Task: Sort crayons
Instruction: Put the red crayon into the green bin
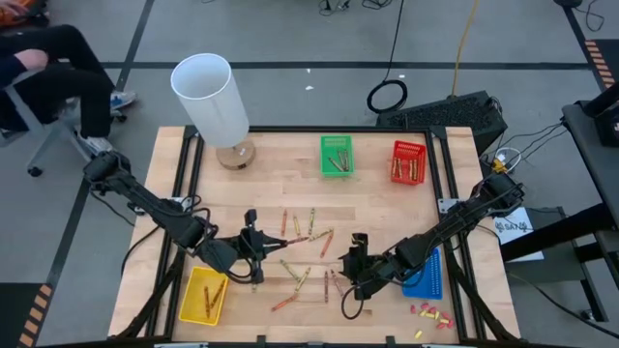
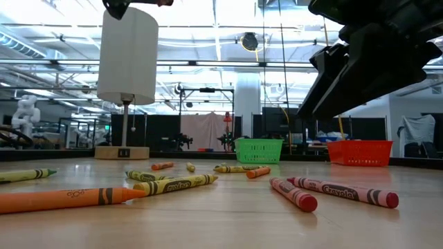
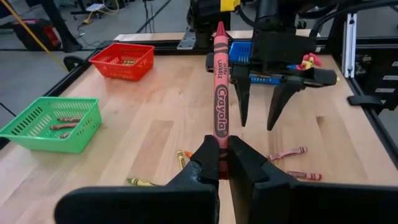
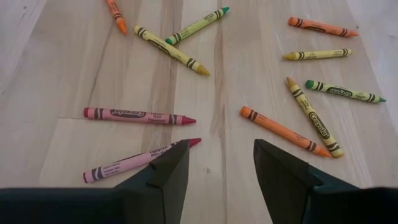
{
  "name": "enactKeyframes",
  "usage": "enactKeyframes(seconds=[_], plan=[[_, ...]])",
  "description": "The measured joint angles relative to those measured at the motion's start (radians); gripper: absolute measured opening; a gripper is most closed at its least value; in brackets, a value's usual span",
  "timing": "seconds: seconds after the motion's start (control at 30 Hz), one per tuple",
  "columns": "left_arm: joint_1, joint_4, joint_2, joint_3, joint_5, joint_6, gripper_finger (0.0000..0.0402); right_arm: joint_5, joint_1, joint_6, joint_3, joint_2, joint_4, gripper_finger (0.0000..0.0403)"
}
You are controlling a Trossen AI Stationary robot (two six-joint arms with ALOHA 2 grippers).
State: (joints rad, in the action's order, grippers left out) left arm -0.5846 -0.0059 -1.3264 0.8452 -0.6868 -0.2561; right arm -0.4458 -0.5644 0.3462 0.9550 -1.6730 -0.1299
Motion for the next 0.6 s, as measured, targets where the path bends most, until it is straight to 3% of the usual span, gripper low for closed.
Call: enactKeyframes(seconds=[0.17,0.4,0.6], plan=[[0.002,0.004,-0.031,0.000,-0.004,0.037,0.0008,0.000,0.000,-0.010,0.000,0.000,0.000,0.0164],[0.007,0.063,-0.067,0.000,-0.004,0.305,0.0008,-0.001,0.000,-0.022,0.000,0.007,-0.001,0.0164],[0.009,0.068,-0.067,0.000,-0.003,0.324,0.0008,-0.036,-0.001,-0.023,0.000,0.059,0.000,0.0164]])
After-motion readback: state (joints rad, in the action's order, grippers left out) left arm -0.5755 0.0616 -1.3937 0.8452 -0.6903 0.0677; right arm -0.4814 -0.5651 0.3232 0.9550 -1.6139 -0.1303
